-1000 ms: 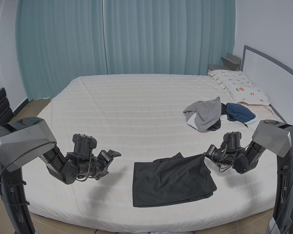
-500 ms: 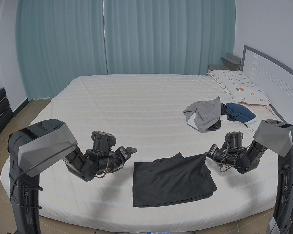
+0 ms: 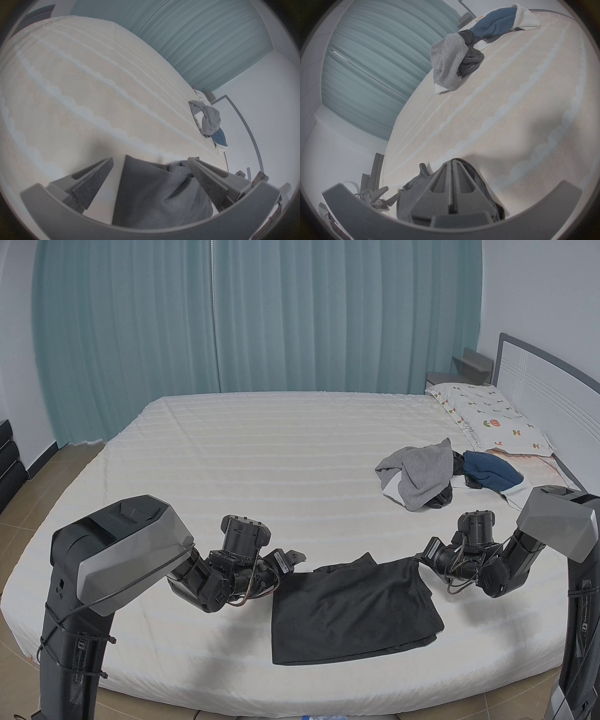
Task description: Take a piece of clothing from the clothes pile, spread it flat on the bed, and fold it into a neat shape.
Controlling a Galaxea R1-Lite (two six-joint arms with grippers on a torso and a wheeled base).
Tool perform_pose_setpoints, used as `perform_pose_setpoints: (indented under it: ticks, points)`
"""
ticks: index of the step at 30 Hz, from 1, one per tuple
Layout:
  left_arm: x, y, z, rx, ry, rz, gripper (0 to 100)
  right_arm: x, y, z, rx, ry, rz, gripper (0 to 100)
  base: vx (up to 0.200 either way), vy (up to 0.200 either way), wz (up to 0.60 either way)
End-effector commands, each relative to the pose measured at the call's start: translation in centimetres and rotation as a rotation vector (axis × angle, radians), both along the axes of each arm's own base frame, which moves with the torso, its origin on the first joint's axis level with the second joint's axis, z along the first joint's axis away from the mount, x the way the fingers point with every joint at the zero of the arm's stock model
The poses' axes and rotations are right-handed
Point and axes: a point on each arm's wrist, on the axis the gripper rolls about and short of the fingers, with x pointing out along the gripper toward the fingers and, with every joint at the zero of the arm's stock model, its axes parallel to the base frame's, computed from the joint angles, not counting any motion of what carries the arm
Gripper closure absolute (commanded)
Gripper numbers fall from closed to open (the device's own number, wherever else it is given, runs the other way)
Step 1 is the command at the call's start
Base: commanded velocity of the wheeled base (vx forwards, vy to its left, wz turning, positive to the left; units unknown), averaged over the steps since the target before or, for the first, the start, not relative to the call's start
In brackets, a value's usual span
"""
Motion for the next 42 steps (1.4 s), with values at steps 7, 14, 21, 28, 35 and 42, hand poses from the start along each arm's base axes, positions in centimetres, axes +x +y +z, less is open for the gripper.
perform_pose_setpoints:
  ticks: [7,14,21,28,35,42]
  points:
    - [0.5,-0.7,-1.4,0.038,-0.006,0.036,100,0.0,0.0,0.0,0.0,0.0,0.0,100,0.0,0.0,0.0]
    - [0.4,-0.5,-1.4,0.074,-0.022,0.089,100,0.1,-0.1,0.0,0.001,-0.001,-0.007,100,0.0,0.0,0.0]
    - [0.6,0.0,-1.4,0.099,-0.038,0.164,100,0.3,-0.6,0.0,0.0,-0.006,-0.022,100,0.0,0.0,0.0]
    - [0.7,0.2,-1.4,0.073,-0.028,0.191,100,0.5,-0.7,-0.4,0.0,-0.002,-0.022,100,0.0,0.0,0.0]
    - [0.8,0.2,-1.5,0.074,-0.028,0.19,100,1.1,-0.2,-1.1,-0.001,-0.022,-0.018,100,0.0,0.0,0.0]
    - [0.8,0.2,-1.5,0.075,-0.026,0.19,100,1.2,-0.2,-1.1,0.0,-0.025,-0.016,100,0.0,0.0,0.0]
